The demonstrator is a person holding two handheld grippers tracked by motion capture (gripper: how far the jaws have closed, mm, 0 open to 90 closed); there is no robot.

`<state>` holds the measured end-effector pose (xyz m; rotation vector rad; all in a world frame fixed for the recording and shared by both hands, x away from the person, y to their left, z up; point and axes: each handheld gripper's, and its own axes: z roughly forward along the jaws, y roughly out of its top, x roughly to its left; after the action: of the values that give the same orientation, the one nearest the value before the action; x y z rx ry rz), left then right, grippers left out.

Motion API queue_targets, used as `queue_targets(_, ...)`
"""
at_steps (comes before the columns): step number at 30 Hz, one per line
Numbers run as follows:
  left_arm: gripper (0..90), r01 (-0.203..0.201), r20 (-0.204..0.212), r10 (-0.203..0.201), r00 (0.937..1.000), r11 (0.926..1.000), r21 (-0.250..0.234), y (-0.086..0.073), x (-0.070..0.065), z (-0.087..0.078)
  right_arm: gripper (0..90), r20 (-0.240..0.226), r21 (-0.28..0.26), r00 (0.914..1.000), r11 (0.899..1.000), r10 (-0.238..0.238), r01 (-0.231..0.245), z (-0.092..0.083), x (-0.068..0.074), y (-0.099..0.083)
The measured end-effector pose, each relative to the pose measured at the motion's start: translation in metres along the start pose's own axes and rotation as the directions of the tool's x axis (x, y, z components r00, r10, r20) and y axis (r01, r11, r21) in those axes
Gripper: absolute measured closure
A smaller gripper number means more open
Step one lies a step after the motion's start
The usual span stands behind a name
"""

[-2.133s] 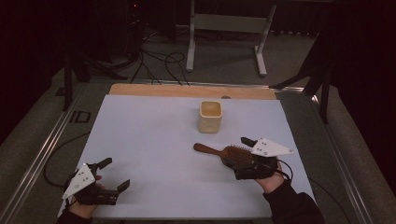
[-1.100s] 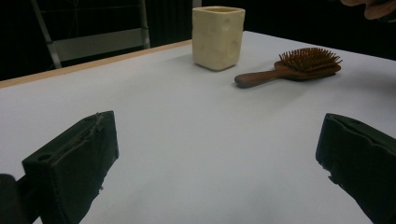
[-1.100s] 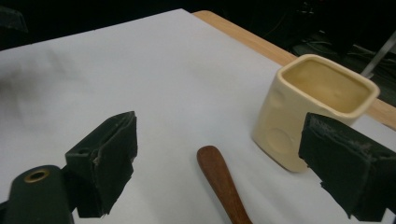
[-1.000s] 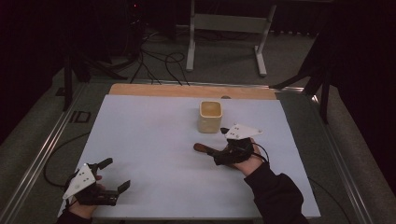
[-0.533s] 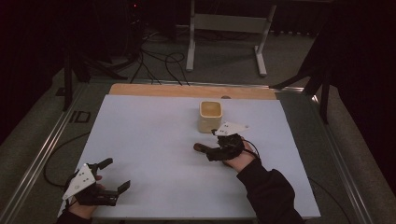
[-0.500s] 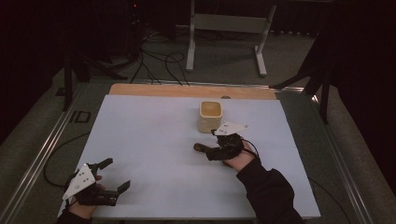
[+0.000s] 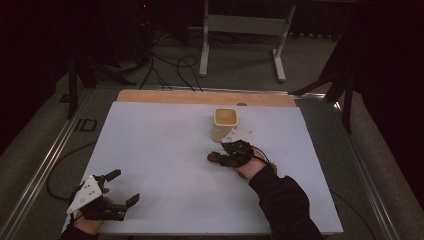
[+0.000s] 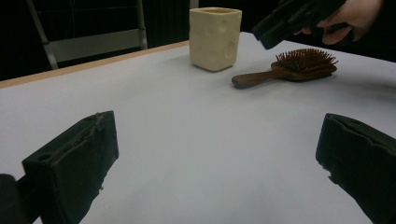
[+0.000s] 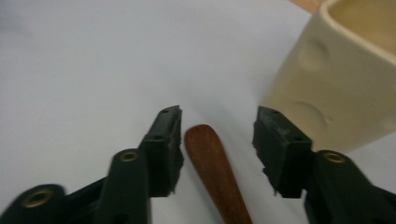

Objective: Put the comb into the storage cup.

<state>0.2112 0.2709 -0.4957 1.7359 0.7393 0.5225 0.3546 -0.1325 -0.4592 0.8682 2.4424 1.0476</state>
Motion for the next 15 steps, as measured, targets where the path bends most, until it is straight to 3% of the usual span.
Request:
queue_targets(6,0.0,0.001,0.001,-0.001,1.0000,1.0000,-0.001,0.000,0.000,0.000,72.6,0.049,0.050,0.9988,0.999,-0.003,0.000,0.011,-0.001,0.002)
queue_targets(15,0.0,0.002,0.005,-0.002,1.0000,1.0000,-0.001,0.000,0.000,0.000,89.1,0.089,0.123,0.9960,0.992,0.012,-0.023,0.028,-0.006,0.002)
